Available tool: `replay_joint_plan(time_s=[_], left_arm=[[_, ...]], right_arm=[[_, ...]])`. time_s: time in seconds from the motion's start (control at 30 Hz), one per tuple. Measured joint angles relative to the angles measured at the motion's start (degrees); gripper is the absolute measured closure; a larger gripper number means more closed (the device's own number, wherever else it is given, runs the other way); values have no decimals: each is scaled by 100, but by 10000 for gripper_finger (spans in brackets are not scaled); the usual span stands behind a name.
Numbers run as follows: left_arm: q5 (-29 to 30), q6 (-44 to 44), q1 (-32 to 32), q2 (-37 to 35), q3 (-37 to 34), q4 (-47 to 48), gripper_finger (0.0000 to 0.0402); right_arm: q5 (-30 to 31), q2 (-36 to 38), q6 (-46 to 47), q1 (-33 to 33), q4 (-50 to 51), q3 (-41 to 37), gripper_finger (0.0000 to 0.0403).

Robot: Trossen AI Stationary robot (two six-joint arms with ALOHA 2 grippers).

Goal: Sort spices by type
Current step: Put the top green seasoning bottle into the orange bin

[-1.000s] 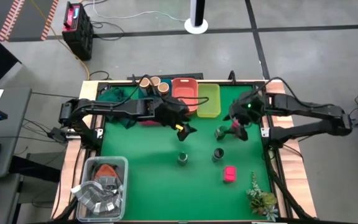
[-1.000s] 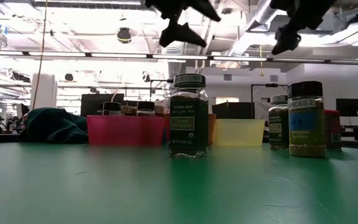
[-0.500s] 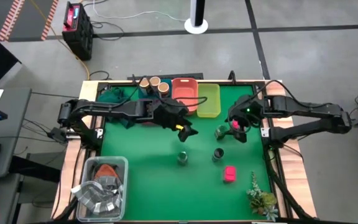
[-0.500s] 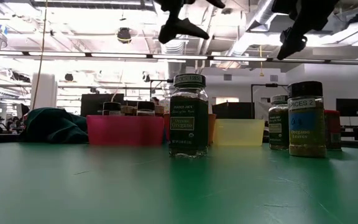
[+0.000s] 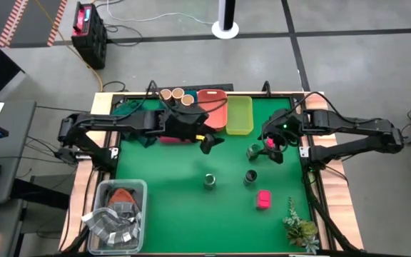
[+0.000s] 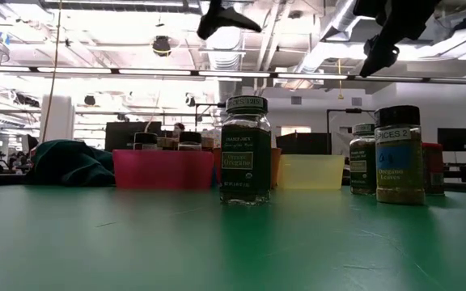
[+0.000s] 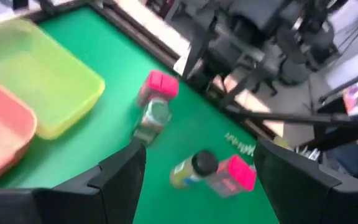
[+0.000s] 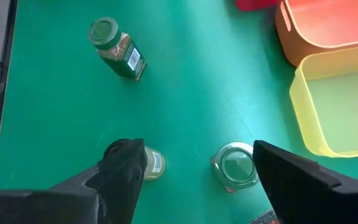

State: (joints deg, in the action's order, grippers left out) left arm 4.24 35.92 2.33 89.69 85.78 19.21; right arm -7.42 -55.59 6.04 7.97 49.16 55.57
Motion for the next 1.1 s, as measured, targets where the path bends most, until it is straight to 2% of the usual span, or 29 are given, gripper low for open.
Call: replay_joint_plan(time_s=[0.97, 1.1], left_arm=[[222, -111, -216, -636, 0, -36, 118], [-21, -186, -314, -644, 0, -30, 118]], right_arm=[[-4, 0, 2, 0, -39, 0, 81], [-4, 0, 201, 1, -218, 0, 81]])
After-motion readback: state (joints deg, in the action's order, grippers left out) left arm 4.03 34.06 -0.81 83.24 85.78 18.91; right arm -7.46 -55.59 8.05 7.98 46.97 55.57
